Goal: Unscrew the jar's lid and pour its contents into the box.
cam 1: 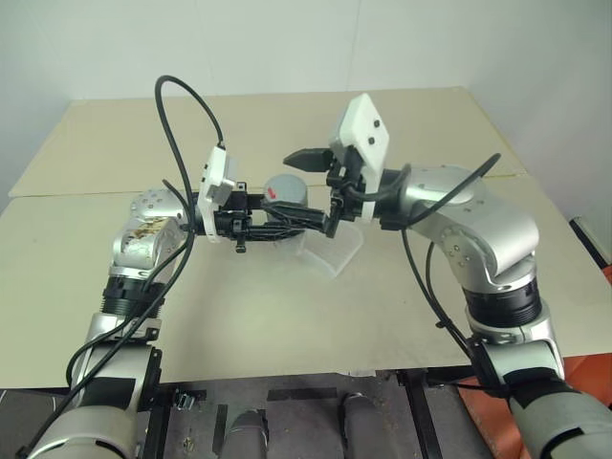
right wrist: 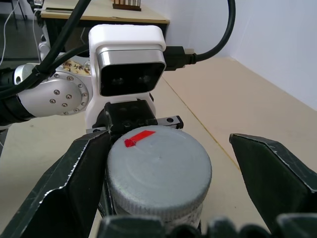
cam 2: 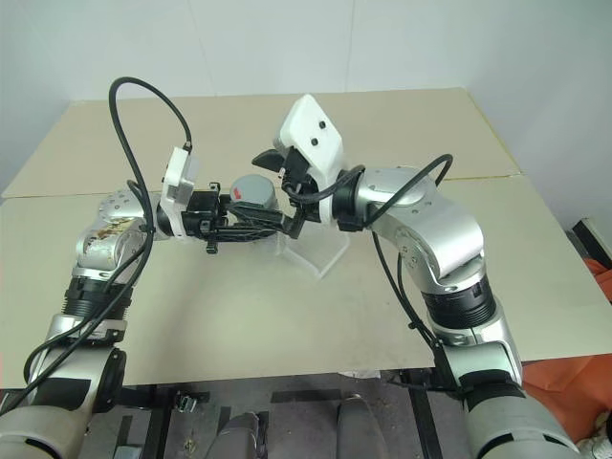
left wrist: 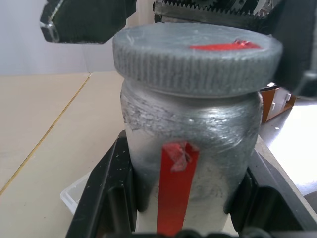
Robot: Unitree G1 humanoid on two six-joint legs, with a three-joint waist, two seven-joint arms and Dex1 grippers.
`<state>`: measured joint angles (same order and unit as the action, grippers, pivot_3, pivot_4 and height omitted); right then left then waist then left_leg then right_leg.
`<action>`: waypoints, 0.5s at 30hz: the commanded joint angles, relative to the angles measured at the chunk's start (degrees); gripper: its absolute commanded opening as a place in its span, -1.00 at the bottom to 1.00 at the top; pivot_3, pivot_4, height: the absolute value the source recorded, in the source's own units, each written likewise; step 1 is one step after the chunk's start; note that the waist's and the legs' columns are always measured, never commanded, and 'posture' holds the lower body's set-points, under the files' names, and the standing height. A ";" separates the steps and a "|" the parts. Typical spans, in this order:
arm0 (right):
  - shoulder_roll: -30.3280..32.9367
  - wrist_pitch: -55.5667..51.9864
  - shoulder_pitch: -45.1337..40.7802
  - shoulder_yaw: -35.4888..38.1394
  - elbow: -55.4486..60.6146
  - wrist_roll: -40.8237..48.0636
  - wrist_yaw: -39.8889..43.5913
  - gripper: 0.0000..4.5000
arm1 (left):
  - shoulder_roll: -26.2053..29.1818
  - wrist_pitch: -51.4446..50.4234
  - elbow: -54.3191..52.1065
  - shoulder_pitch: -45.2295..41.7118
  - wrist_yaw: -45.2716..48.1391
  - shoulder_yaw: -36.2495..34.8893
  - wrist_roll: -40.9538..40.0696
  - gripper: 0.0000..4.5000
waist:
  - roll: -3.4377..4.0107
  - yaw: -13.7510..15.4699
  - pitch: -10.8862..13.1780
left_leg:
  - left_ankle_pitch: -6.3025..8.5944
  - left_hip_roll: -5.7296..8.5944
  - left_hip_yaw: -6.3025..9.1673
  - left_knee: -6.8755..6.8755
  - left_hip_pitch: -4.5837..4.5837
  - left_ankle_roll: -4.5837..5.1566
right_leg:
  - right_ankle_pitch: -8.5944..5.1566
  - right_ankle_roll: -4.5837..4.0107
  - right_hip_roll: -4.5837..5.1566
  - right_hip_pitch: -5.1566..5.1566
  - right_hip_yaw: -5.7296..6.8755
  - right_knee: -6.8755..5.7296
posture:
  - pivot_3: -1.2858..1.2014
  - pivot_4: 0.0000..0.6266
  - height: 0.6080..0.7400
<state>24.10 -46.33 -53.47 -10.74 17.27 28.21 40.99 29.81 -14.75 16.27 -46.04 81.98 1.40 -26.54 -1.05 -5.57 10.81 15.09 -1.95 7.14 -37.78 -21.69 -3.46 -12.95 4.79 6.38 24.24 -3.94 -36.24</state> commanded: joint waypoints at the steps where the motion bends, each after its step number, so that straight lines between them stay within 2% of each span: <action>1: 0.12 -0.02 -1.11 0.60 1.26 0.45 0.79 0.72 | 0.69 0.97 -0.95 -1.25 0.22 -0.43 0.14 -0.15 | 0.00 0.01 0.00 | 0.00 0.00 0.00 0.00 0.00 0.00 | 0.00 0.00 0.00 0.00 0.00 0.00 | 0.03 -0.52 1.00; 4: 0.45 -0.01 -1.20 0.78 1.08 0.40 1.34 0.27 | 0.59 1.10 -0.94 -1.31 0.19 -0.41 0.20 -0.15 | 0.00 -0.02 0.00 | 0.00 0.00 0.00 0.00 0.01 0.00 | 0.00 0.00 0.00 0.00 0.00 0.00 | 0.03 -0.52 1.00; 5: 0.57 -0.02 -1.26 0.88 0.99 0.38 1.53 0.21 | 0.53 1.16 -0.90 -1.33 0.20 -0.41 0.28 -0.15 | 0.00 -0.01 0.00 | 0.00 0.00 0.00 0.00 0.01 0.00 | 0.00 0.00 0.00 0.00 0.00 0.00 | 0.03 -0.52 1.00; 10: 0.67 -0.31 -2.04 1.97 0.31 0.75 1.88 0.21 | 0.31 1.38 -0.47 -1.56 0.18 -0.59 0.51 -0.15 | 0.00 -0.01 0.00 | 0.00 0.00 0.00 0.00 0.01 0.00 | 0.00 0.00 0.00 0.00 0.00 0.00 | 0.03 -0.52 1.00; 15: 0.03 -3.14 -2.95 7.83 -0.90 3.24 -2.04 0.21 | 1.24 0.86 -1.57 0.32 0.00 -0.94 0.47 -0.15 | 0.00 0.03 0.00 | 0.00 0.00 0.00 0.00 0.01 0.00 | 0.00 0.00 0.00 0.00 0.00 -0.01 | 0.03 -0.52 1.00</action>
<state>23.83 -49.12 -54.44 -7.19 16.00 30.68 40.71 30.05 -14.74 16.48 -45.98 81.89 1.38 -25.80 -1.05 -5.55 10.81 15.09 -1.94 7.14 -37.78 -21.68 -3.46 -12.95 4.79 6.38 24.24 -3.95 -36.25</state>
